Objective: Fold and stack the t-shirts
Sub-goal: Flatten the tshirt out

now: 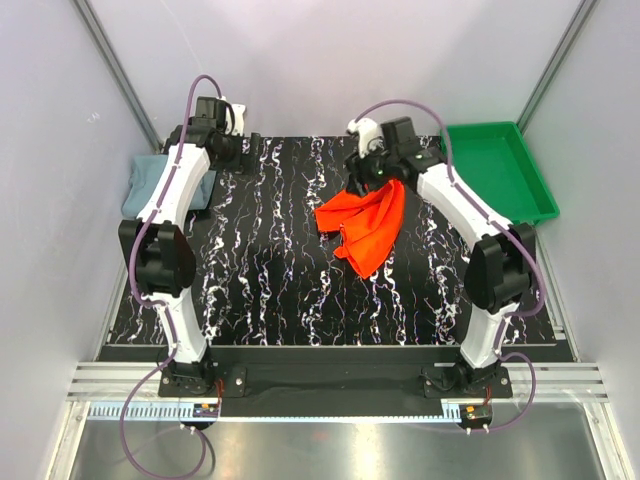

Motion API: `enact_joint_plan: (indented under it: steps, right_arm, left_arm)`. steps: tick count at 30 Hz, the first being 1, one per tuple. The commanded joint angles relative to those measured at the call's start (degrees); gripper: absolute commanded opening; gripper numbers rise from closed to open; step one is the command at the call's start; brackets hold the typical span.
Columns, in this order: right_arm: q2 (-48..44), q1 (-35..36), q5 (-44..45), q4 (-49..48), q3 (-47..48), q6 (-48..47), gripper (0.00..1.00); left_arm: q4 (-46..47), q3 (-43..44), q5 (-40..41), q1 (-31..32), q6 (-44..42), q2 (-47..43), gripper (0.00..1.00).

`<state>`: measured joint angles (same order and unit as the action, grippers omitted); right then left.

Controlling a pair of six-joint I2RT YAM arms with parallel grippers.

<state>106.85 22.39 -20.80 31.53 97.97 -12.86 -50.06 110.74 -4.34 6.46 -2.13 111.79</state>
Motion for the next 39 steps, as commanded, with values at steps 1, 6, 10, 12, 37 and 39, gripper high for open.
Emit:
enact_joint_plan:
  steps: [1, 6, 10, 12, 37, 39]
  right_arm:
    - [0.55, 2.48, -3.65, 2.75, -3.57, -3.82, 0.59]
    - [0.2, 3.8, -4.86, 3.09, -8.5, -11.38, 0.58]
    - [-0.24, 5.46, -6.19, 5.73, -9.64, -15.87, 0.57]
    - [0.02, 5.91, -6.53, 6.78, -9.82, -16.49, 0.56]
    - [4.51, 9.42, 15.87, -9.64, -16.94, -20.8, 0.5]
    - [4.86, 9.42, 17.19, -10.25, -16.94, -20.71, 0.46]
  left_arm:
    - [1.55, -0.35, 1.35, 0.13, -1.3, -3.77, 0.99]
    - [1.46, -0.7, 1.0, 0.13, -1.21, -4.03, 0.99]
    - [1.55, -0.52, 1.35, 0.13, -1.21, -3.77, 0.99]
    - [1.64, -0.44, 1.35, 0.13, -1.21, -3.68, 0.99]
    - [1.55, -0.35, 1.09, 0.31, -0.94, -3.16, 0.99]
    - [1.63, -0.26, 1.0, 0.31, -0.94, -3.07, 0.99]
